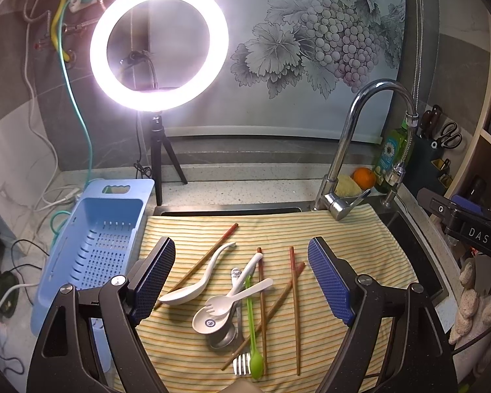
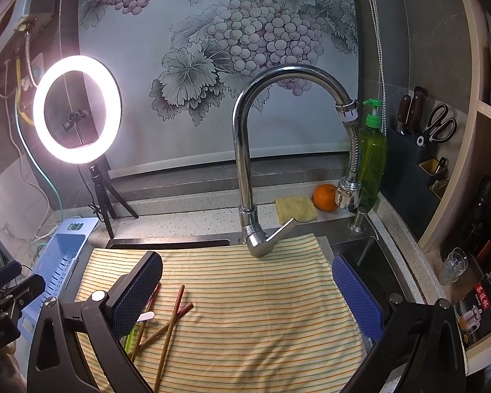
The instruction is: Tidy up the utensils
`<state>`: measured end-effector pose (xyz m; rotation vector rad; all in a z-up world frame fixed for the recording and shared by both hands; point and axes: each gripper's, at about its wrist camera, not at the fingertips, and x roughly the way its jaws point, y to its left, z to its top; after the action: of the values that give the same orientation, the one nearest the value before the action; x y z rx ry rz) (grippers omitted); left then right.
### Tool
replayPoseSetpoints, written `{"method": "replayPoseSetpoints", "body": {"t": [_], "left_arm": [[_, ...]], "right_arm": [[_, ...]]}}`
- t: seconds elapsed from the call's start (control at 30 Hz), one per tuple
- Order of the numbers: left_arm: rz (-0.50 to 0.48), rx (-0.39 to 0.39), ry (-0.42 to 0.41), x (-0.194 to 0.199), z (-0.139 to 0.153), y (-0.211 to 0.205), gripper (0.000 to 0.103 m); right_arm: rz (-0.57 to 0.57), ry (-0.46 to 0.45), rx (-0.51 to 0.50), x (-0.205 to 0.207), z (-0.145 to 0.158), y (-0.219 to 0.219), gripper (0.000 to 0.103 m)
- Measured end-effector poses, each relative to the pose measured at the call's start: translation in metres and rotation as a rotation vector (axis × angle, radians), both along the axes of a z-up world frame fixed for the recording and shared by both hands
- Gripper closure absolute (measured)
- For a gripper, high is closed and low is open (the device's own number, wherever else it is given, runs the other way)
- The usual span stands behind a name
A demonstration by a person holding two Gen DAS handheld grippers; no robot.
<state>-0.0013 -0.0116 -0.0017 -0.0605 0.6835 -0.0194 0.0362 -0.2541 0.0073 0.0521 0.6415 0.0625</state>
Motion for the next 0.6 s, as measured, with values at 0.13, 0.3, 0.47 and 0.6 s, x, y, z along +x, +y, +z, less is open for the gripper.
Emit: {"method": "replayPoseSetpoints", "body": {"t": [0.13, 0.3, 0.47, 0.6], "left_arm": [[-0.002, 0.0, 0.001, 0.0003, -0.0004, -0.0008, 0.02], [-0.008, 0.0, 0.004, 0.0033, -0.0017, -0.0018, 0.02], [-0.009, -0.002, 0.004, 0.0033, -0.002, -0.0015, 0.02], [-0.009, -0.002, 0.007, 0.0045, -0.0026, -0.0011, 0.02]], "right_arm": [[0.0, 0.003, 0.001, 0.0003, -0.0009, 0.0002, 0.0], [-0.001, 0.004, 0.001, 0.0011, -0.0022, 0.0005, 0.0], [-0.001, 0.009, 0.001, 0.0027, -0.0036, 0.0009, 0.0], [0.0, 0.015, 0.001, 0.0046, -0.0054, 0.0012, 0.0]]}}
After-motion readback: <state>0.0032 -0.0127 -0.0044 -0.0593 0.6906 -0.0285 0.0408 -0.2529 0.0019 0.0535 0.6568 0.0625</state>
